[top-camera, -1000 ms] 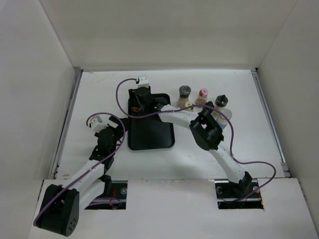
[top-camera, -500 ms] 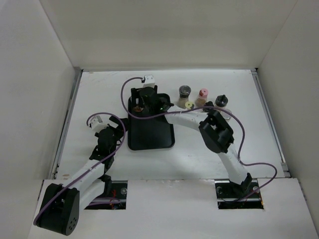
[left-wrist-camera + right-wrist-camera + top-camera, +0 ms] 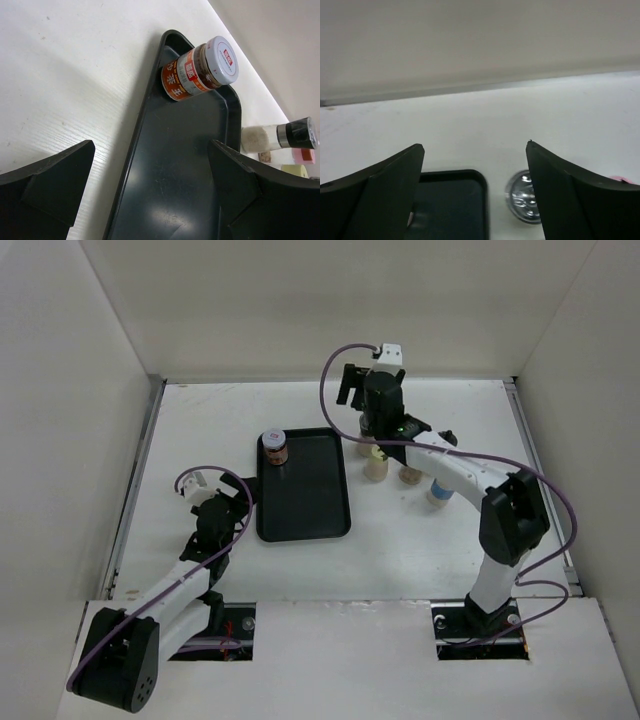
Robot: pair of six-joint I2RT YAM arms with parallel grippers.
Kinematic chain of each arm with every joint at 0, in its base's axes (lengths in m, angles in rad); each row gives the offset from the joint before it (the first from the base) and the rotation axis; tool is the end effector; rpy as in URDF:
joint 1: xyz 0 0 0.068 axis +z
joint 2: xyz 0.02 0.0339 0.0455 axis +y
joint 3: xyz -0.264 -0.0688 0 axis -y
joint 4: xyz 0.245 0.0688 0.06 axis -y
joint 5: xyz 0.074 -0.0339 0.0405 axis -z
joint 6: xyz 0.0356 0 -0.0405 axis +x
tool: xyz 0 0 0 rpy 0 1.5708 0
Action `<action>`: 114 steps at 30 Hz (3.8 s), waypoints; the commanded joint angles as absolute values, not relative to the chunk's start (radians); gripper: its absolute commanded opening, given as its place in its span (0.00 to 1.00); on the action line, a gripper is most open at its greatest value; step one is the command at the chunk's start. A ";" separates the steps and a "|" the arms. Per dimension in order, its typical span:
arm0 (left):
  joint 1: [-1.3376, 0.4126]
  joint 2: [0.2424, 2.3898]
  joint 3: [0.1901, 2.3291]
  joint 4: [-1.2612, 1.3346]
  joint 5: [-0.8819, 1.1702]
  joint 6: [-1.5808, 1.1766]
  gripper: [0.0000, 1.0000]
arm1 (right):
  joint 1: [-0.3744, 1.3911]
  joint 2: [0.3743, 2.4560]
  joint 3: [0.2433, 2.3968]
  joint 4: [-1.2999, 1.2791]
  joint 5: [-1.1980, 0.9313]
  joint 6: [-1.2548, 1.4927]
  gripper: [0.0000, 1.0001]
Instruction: Organize the condiment bottles
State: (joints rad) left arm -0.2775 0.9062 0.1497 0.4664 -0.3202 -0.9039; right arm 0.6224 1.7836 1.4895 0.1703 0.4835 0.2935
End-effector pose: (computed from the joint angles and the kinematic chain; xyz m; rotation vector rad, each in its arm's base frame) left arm 0.1760 -0.0385 0.1659 -0.7881 1.7052 -0.5238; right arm 0.3609 0.2386 0.3449 0.0844 1.6859 0.2793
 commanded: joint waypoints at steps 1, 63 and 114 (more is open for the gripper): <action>-0.283 0.893 0.156 0.506 -0.318 -0.899 1.00 | 0.624 1.813 1.460 0.095 0.581 0.198 0.92; -0.291 0.977 0.163 0.554 -0.293 -0.897 1.00 | 0.774 2.149 1.758 0.227 0.397 0.242 0.58; -0.292 0.968 0.163 0.558 -0.278 -0.897 1.00 | 0.591 1.604 0.999 0.127 0.430 0.322 0.76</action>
